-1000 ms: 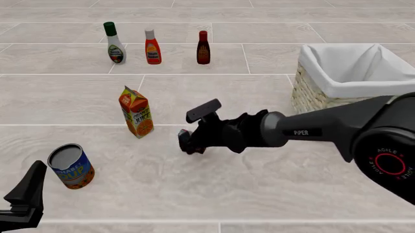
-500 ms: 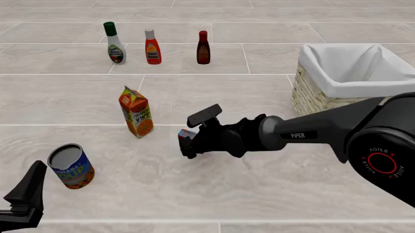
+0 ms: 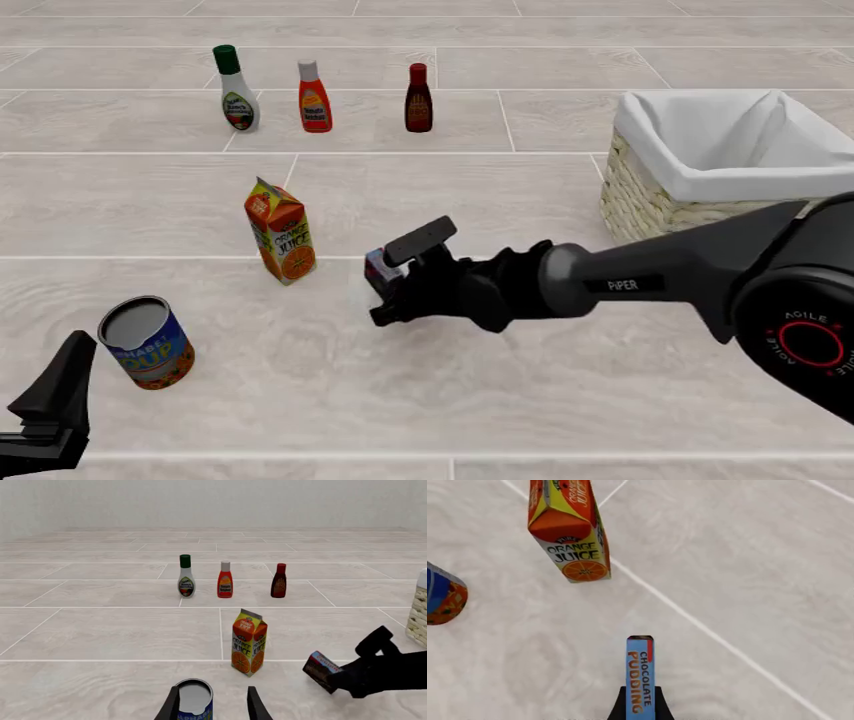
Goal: Pick the chocolate pudding and place it in the basket.
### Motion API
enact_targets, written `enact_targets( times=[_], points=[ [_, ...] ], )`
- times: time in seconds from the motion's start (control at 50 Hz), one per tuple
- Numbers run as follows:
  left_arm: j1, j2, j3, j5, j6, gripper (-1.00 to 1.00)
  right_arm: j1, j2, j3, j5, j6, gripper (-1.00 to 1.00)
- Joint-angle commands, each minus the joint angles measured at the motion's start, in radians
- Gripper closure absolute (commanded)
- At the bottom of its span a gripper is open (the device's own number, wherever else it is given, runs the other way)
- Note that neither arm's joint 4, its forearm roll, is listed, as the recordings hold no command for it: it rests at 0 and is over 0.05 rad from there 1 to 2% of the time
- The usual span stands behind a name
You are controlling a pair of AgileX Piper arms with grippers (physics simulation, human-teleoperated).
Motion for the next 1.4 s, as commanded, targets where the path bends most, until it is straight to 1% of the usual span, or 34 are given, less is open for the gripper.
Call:
enact_targets(
  times=[0.02, 0.18, 0.28, 0.3, 0.34, 0.4, 0.48, 0.68, 0.88, 1.0, 1.04, 1.18, 1.2, 1.26, 1.4],
  points=[
    [0.0, 0.0, 0.0, 0.0, 0.0, -1.0, 0.014, -0.034, 0.03, -0.029, -0.009, 1.0],
    [0.0, 0.0, 0.0, 0.0, 0.0, -1.0, 0.003, -0.071, 0.046, -0.031, -0.005, 1.0],
    [0.0, 0.0, 0.0, 0.0, 0.0, -1.0, 0.001, -0.113, 0.061, -0.03, 0.019, 1.0],
    [0.0, 0.0, 0.0, 0.0, 0.0, -1.0, -0.006, -0.135, 0.067, -0.031, 0.033, 1.0],
    [0.0, 0.0, 0.0, 0.0, 0.0, -1.0, -0.008, -0.139, 0.064, -0.021, 0.024, 1.0],
    [0.0, 0.0, 0.0, 0.0, 0.0, -1.0, -0.006, -0.163, 0.074, -0.022, 0.035, 1.0],
    [0.0, 0.0, 0.0, 0.0, 0.0, -1.0, -0.031, -0.209, 0.069, 0.003, 0.035, 1.0],
    [0.0, 0.0, 0.0, 0.0, 0.0, -1.0, -0.08, -0.275, 0.066, 0.029, 0.051, 1.0],
    [0.0, 0.0, 0.0, 0.0, 0.0, -1.0, -0.113, -0.316, 0.053, 0.066, 0.042, 1.0],
    [0.0, 0.0, 0.0, 0.0, 0.0, -1.0, -0.147, -0.355, 0.044, 0.099, 0.026, 1.0],
    [0.0, 0.0, 0.0, 0.0, 0.0, -1.0, -0.17, -0.375, 0.043, 0.107, 0.012, 1.0],
    [0.0, 0.0, 0.0, 0.0, 0.0, -1.0, -0.202, -0.418, 0.035, 0.136, 0.007, 1.0],
    [0.0, 0.0, 0.0, 0.0, 0.0, -1.0, -0.222, -0.426, 0.033, 0.143, 0.01, 1.0],
    [0.0, 0.0, 0.0, 0.0, 0.0, -1.0, -0.241, -0.436, 0.022, 0.159, 0.017, 1.0],
    [0.0, 0.0, 0.0, 0.0, 0.0, -1.0, -0.263, -0.454, 0.008, 0.183, 0.012, 1.0]
  ],
)
